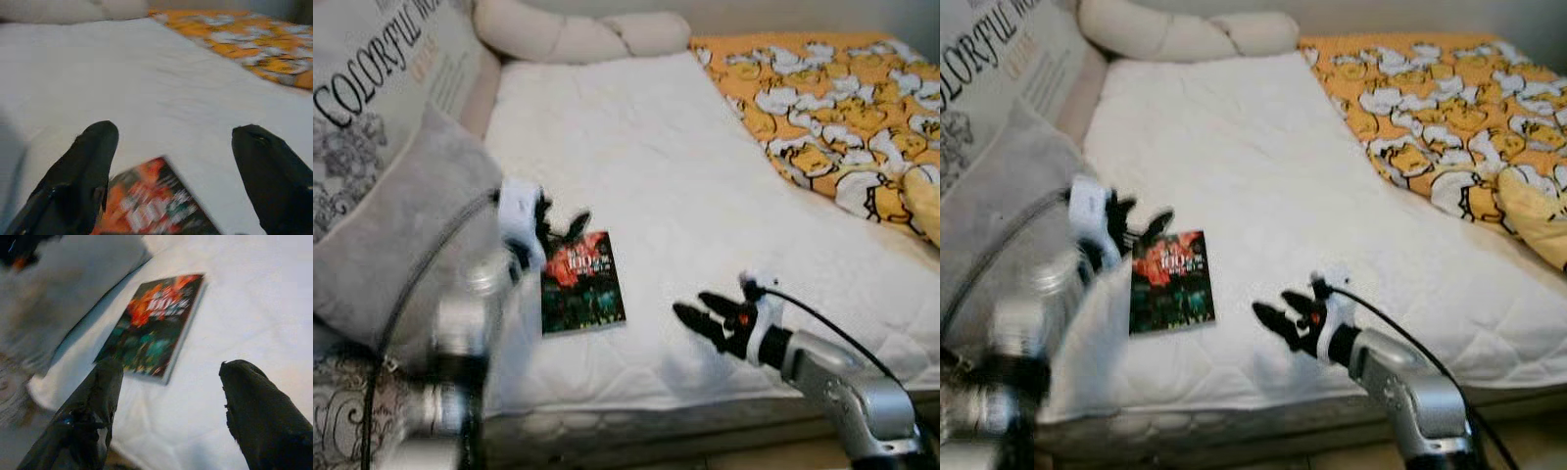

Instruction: Clean up the room

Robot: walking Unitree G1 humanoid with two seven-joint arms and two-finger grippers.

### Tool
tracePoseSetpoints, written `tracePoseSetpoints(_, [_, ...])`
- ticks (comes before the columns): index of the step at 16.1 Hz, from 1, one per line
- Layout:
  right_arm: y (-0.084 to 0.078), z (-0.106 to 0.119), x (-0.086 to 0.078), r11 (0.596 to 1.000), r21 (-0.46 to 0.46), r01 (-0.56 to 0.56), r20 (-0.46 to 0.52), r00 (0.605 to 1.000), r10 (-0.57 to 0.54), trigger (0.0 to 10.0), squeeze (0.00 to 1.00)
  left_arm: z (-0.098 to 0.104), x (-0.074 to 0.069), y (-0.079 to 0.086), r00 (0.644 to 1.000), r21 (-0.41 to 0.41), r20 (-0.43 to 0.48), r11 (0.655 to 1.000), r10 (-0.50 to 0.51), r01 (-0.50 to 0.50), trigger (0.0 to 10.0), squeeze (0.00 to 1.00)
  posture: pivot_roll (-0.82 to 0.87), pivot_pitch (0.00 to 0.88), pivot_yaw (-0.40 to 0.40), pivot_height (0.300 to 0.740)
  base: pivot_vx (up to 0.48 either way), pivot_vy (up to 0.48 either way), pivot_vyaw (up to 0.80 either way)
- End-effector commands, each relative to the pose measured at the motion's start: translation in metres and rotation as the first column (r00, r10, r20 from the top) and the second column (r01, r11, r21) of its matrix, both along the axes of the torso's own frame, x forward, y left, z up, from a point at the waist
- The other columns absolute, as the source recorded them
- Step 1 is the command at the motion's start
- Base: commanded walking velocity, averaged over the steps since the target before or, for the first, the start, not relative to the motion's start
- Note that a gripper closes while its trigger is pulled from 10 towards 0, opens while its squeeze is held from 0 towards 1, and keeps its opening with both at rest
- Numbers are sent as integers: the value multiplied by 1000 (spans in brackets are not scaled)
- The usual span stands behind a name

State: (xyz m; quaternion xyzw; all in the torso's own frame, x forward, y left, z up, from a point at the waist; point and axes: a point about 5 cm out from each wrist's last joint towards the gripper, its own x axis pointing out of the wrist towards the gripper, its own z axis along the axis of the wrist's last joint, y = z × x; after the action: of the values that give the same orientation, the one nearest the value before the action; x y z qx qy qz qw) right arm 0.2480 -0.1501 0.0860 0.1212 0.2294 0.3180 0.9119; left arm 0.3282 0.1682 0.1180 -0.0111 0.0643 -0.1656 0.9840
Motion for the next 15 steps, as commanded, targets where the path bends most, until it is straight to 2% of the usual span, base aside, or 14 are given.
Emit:
tracePoseSetpoints(1, [2, 6, 4, 996, -82, 40, 77, 996, -34, 10000, 0, 20, -3, 12, 986, 10, 118, 993, 118, -120, 10000, 1000, -124, 0, 40, 740, 0, 0, 0])
tracePoseSetpoints(3, [7, 10, 8, 992, -95, 80, 153, 986, -65, 10000, 0, 18, -16, 13, 983, 9, 113, 989, 144, -146, 10000, 1000, -123, 0, 33, 740, 0, 0, 0])
tracePoseSetpoints(4, [11, 14, 13, 978, -114, 177, 203, 967, -152, 10000, 0, 11, -33, 13, 982, 29, 100, 986, 163, -167, 10000, 1000, -105, 0, 19, 740, 0, 0, 0])
tracePoseSetpoints(6, [11, 15, 14, 963, -154, 220, 237, 954, -181, 10000, 0, 9, -40, 14, 981, 39, 77, 983, 178, -181, 10000, 1000, -104, 0, 16, 740, 0, -300, 0])
tracePoseSetpoints(7, [7, 14, 15, 935, -188, 301, 254, 934, -250, 10000, 0, 8, -50, 15, 981, 75, 52, 979, 186, -190, 10000, 1000, -99, 0, 4, 740, 0, -371, 0])
tracePoseSetpoints(9, [-1, 9, 17, 899, -134, 418, 175, 903, -393, 10000, 0, 4, -62, 18, 981, 121, 23, 973, 193, -195, 10000, 1000, -92, 0, -6, 740, 0, -362, 0])
tracePoseSetpoints(10, [-1, 10, 17, 899, -124, 419, 180, 901, -395, 10000, 0, 4, -62, 21, 977, 165, 28, 963, 213, -215, 10000, 1000, -83, 0, -10, 740, 0, -356, 0])
tracePoseSetpoints(12, [-2, 11, 17, 900, -139, 413, 198, 902, -384, 10000, 0, 9, -59, 21, 972, 123, 18, 964, 236, -236, 10000, 1000, -70, 0, -24, 740, 0, -373, 0])
tracePoseSetpoints(15, [4, 19, 21, 904, -137, 405, 228, 901, -369, 10000, 0, 9, -57, 20, 971, 138, -22, 963, 239, -233, 10000, 1000, -93, 0, -18, 740, 0, -379, 0])
